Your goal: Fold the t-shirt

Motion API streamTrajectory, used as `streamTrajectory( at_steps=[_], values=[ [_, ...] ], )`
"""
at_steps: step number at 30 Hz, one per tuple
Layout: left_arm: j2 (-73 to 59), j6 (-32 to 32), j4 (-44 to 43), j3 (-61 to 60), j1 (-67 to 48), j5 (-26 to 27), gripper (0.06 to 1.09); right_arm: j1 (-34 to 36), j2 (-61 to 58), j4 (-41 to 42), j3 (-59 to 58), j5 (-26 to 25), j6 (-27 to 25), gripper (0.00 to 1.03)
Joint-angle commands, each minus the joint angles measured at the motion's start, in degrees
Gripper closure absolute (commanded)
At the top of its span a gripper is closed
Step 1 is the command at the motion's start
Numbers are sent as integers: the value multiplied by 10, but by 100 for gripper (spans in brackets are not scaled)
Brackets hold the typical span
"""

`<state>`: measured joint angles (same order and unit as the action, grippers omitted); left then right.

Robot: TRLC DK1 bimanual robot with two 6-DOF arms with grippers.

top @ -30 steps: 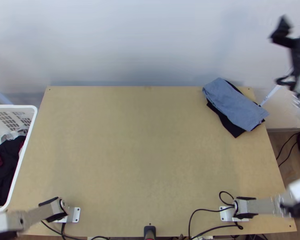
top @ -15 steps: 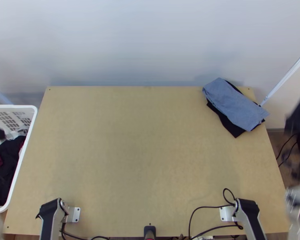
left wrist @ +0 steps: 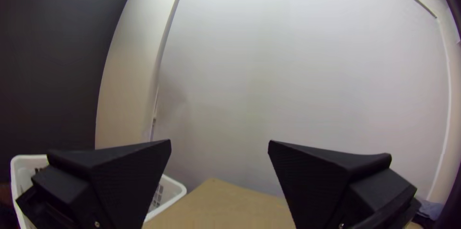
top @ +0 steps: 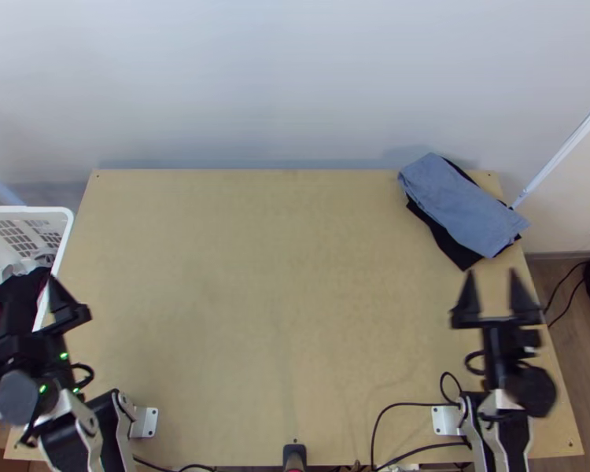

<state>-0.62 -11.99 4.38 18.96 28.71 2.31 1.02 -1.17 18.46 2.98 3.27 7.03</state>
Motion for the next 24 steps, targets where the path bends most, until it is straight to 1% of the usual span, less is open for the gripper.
streamTrajectory(
  at_steps=[1,5,7,8,11,14,16,24],
  values=[
    [7,14,-18,-72,-7,5,10,-43,15,-11,-28,-51,2,3],
    [7,21,-32,-138,-13,6,10,-39,15,-115,-28,-60,-2,3],
    [8,20,-31,-152,-23,5,10,-25,15,-179,-26,-63,-33,3],
    [8,25,-32,-161,-30,5,10,-15,9,-193,-24,-58,-40,3],
    [7,43,-47,-186,-37,5,10,-13,13,-191,-25,-56,-40,3],
    [4,69,-41,-188,-40,4,10,-14,13,-191,-25,-56,-40,3],
    [6,101,-40,-188,-30,-4,10,-14,13,-191,-25,-56,-40,3],
    [6,101,-39,-188,-29,-4,10,-14,13,-191,-25,-56,-40,3]
  ],
)
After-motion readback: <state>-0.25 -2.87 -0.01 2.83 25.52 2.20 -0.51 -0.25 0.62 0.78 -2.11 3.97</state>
